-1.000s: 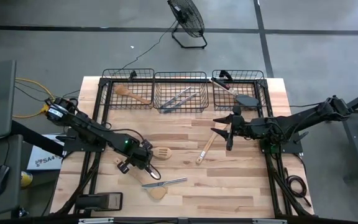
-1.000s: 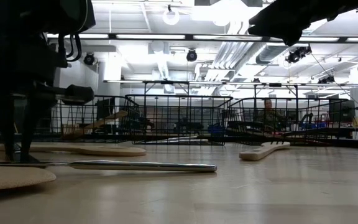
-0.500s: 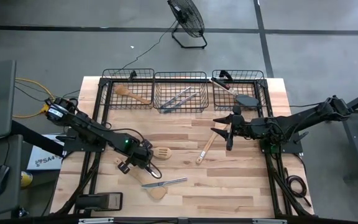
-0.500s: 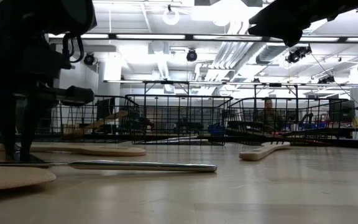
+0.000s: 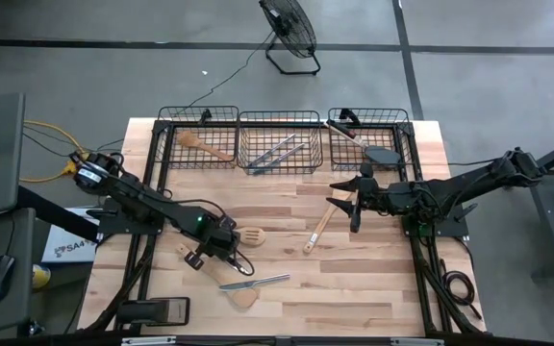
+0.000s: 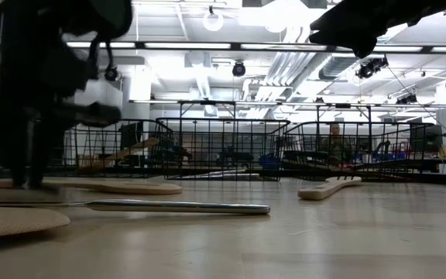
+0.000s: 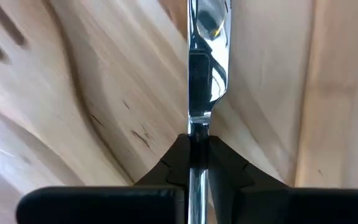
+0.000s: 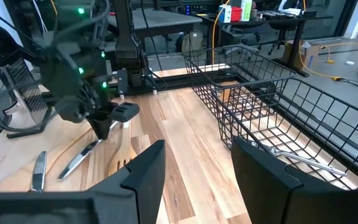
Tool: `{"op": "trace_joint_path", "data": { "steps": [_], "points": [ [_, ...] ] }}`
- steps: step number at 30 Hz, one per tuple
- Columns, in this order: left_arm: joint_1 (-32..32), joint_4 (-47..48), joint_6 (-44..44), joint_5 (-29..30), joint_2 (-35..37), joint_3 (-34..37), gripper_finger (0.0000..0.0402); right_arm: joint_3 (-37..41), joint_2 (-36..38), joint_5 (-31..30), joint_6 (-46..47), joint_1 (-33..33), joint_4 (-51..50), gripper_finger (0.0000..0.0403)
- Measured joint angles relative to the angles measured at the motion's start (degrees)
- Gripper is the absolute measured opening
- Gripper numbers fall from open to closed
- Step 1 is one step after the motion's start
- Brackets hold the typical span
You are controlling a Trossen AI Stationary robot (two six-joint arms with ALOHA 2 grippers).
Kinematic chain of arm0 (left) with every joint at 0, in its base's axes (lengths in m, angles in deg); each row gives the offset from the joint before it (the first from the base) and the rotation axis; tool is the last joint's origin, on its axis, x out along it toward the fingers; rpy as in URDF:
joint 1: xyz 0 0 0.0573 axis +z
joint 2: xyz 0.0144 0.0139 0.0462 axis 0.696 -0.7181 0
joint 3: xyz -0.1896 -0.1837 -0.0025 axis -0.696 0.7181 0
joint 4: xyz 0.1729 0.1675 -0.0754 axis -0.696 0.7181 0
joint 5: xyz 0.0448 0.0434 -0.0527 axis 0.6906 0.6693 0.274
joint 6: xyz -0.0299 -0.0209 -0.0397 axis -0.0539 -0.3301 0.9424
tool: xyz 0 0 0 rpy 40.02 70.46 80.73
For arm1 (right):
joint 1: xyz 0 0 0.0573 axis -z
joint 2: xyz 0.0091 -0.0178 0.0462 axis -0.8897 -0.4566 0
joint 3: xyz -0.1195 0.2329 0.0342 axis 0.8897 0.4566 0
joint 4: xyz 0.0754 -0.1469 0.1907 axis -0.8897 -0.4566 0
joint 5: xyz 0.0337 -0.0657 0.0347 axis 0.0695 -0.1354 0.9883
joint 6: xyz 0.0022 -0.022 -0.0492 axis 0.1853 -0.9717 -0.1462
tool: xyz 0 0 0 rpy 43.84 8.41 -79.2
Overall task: Pick & Place Kitchen Items
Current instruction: Put the silver table knife into the middle mesh basket
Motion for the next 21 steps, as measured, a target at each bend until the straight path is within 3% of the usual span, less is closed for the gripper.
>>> {"op": "trace_joint_path", "data": {
  "steps": [12, 21],
  "points": [
    [0.00, 0.58, 1.38, 0.30, 0.22, -4.73, 0.0025, 0.00, 0.00, 0.00, 0.02, 0.00, 0.00, 0.0176],
    [0.68, 2.29, 2.76, 8.03, 0.33, -9.70, 0.0025, 0.00, 0.00, 0.00, 0.02, 0.00, 0.00, 0.0176]
  ]
}}
